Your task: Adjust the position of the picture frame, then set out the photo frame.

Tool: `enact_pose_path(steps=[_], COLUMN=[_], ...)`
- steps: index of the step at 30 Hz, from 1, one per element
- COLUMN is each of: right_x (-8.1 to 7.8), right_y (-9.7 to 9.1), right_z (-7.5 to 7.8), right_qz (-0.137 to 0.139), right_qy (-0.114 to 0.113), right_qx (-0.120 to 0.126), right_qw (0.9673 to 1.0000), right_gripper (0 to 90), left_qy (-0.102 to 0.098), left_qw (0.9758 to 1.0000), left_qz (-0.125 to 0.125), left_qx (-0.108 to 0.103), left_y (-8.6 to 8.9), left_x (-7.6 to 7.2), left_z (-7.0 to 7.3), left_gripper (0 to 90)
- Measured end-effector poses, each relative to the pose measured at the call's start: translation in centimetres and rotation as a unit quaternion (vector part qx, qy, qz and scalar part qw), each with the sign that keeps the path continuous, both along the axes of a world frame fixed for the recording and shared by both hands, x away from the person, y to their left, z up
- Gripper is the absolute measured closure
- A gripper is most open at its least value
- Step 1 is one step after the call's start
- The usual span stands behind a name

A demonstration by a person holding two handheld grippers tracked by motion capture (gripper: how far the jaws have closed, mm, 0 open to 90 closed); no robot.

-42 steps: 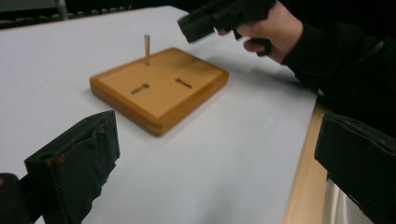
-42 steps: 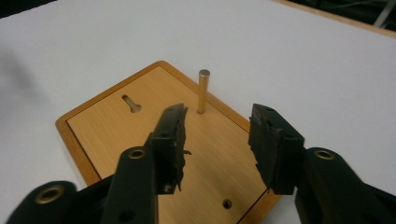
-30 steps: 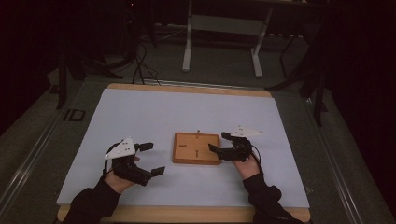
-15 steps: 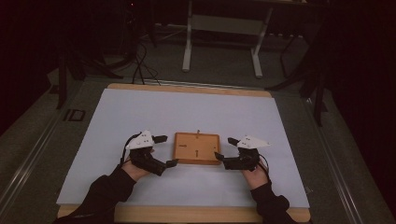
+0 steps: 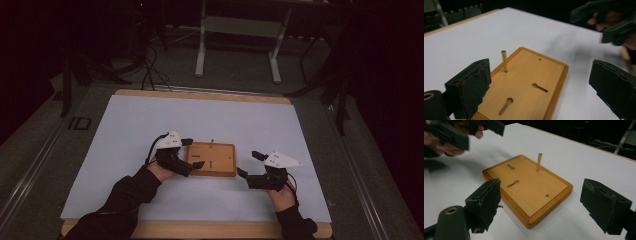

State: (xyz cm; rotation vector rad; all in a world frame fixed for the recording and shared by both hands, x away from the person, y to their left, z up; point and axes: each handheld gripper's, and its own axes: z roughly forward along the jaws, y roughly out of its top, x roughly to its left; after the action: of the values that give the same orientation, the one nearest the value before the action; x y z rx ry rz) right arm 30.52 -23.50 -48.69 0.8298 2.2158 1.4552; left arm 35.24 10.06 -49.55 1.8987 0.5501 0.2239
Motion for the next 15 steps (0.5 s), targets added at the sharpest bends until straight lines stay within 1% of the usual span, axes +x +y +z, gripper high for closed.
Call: enact_pose_path(steps=[2, 3, 4, 5, 7, 8, 11, 13, 14, 15], right_x=[0.1, 0.1, 0.1, 0.0, 0.0, 0.0, 0.0, 0.0, 0.0, 0.0], right_y=[-0.2, -0.3, -0.4, -0.4, -0.5, -0.6, -0.7, -0.9, -1.0, -1.1], right_z=[0.1, 0.1, 0.0, 0.0, -0.1, -0.2, -0.2, -0.2, -0.2, -0.2], right_qz=[-0.002, -0.002, -0.001, -0.002, -0.002, -0.002, -0.002, -0.003, -0.002, -0.001], right_qy=[0.003, 0.001, 0.001, 0.002, 0.001, 0.002, 0.001, 0.0, 0.001, -0.001], right_qx=[0.003, 0.002, 0.003, 0.001, 0.0, 0.002, -0.002, -0.003, -0.002, -0.001], right_qw=[1.0, 1.0, 1.0, 1.0, 1.0, 1.0, 1.0, 1.0, 1.0, 1.0], right_gripper=[16.3, 16.3, 16.3, 16.3, 16.3, 16.3, 16.5, 16.6, 16.6, 16.6], left_qy=[0.003, 0.005, 0.004, 0.003, 0.007, 0.008, 0.01, 0.013, 0.014, 0.011], left_qw=[0.9998, 0.9999, 0.9996, 0.9996, 0.9994, 0.9993, 0.9986, 0.9978, 0.9974, 0.997], left_qz=[0.014, 0.014, 0.021, 0.022, 0.023, 0.023, 0.024, 0.029, 0.028, 0.032], left_qx=[0.01, 0.008, 0.016, 0.018, 0.026, 0.027, 0.047, 0.058, 0.064, 0.07], left_y=[-0.6, -0.9, -1.1, -1.2, -1.6, -1.8, -2.6, -3.0, -3.2, -3.4], left_x=[0.6, 1.1, 1.5, 1.8, 2.6, 2.9, 3.8, 4.4, 4.6, 4.8], left_z=[0.0, 0.1, 0.1, 0.1, 0.1, 0.1, -0.1, -0.2, -0.3, -0.4], left_gripper=[7.3, 7.4, 10.0, 11.5, 14.8, 14.8, 17.5, 22.2, 23.0, 25.8])
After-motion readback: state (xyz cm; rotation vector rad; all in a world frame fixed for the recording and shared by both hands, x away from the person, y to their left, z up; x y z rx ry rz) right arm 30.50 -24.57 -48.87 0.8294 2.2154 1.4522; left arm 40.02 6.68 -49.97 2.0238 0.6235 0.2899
